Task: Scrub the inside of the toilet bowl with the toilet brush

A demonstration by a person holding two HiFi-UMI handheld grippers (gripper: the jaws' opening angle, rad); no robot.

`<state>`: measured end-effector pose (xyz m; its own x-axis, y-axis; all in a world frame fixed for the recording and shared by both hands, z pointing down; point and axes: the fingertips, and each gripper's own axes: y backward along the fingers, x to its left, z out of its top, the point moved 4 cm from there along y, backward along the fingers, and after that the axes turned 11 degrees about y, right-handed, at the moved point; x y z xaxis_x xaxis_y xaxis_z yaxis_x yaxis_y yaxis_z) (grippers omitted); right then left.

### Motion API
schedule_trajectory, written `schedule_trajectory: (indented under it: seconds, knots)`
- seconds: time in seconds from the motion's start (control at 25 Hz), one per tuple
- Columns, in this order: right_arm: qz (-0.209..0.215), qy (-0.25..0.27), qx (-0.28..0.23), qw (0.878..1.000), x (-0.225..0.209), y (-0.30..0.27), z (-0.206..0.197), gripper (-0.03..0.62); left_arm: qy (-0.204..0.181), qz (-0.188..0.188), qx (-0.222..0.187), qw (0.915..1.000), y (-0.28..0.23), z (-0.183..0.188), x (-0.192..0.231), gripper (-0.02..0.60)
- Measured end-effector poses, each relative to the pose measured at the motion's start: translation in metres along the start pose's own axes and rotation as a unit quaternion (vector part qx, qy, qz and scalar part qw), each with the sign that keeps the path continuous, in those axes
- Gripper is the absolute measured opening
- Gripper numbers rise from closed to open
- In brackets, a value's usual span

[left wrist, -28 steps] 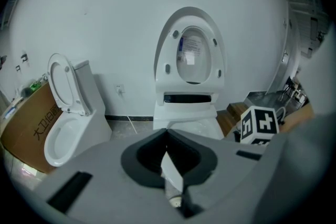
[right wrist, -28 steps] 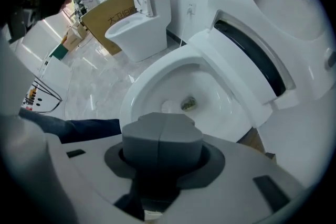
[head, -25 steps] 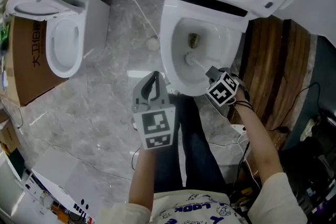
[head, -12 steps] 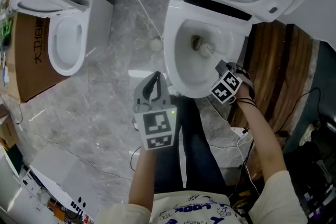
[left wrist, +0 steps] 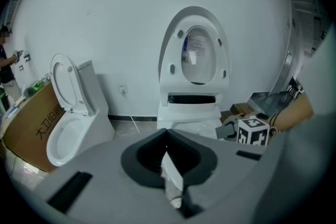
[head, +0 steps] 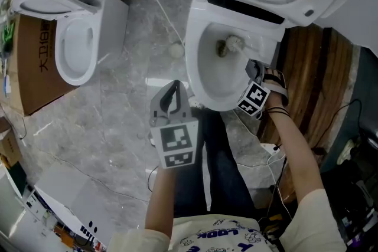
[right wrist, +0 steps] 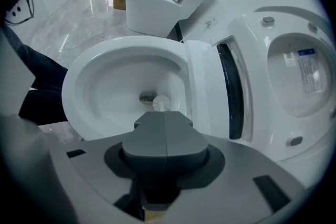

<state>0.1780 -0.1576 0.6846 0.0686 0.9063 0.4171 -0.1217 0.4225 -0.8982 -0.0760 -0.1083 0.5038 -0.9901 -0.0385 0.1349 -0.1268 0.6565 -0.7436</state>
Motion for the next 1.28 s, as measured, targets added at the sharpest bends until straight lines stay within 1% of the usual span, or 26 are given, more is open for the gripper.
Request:
schedule_trajectory:
  seconds: [0.12, 0.32, 0.48, 0.6, 0.68, 0.84, 0.92, 1.04, 1.16, 1.2, 1.28]
  knots:
    - [-0.004, 0.001, -0.003, 1.0, 0.007, 0.001, -0.007, 0.17, -0.001, -0.002, 0.0, 1.0, 0.0, 0.0, 0.0, 0.002]
    - [0.027, -0.024, 0.001, 0.999, 0.027, 0.006, -0.02, 0.17, -0.003, -0.002, 0.0, 1.0, -0.001, 0.001, 0.001, 0.002]
    - [0.042, -0.052, 0.013, 0.998, 0.041, 0.018, -0.023, 0.17, -0.004, -0.003, 0.002, 1.0, -0.001, 0.0, 0.002, 0.002]
    - [0.066, -0.078, 0.017, 0.995, 0.053, 0.026, -0.016, 0.17, -0.001, -0.003, 0.003, 1.0, 0.0, -0.002, 0.003, 0.002]
    - [0.097, -0.118, 0.013, 0.988, 0.061, 0.03, -0.011, 0.17, -0.001, -0.003, 0.003, 1.0, 0.0, -0.002, 0.003, 0.002]
    - [0.152, -0.216, 0.01, 0.964, 0.066, 0.036, -0.001, 0.17, 0.001, -0.002, 0.005, 1.0, 0.001, -0.005, 0.005, 0.002]
    - [0.178, -0.265, 0.009, 0.948, 0.067, 0.037, 0.007, 0.17, 0.002, -0.001, 0.006, 1.0, 0.001, -0.006, 0.007, 0.002]
    - [0.224, -0.346, 0.001, 0.911, 0.065, 0.038, 0.021, 0.17, 0.001, -0.002, 0.008, 1.0, 0.001, -0.008, 0.005, 0.002]
    - [0.247, -0.399, -0.006, 0.883, 0.062, 0.037, 0.032, 0.17, -0.001, -0.005, 0.008, 1.0, 0.002, -0.009, 0.003, 0.002]
    - [0.254, -0.419, -0.007, 0.872, 0.061, 0.037, 0.034, 0.17, 0.0, -0.005, 0.009, 1.0, 0.002, -0.009, 0.003, 0.002]
    - [0.266, -0.465, -0.01, 0.844, 0.059, 0.035, 0.036, 0.17, 0.003, -0.005, 0.009, 0.9999, 0.002, -0.01, 0.003, 0.002]
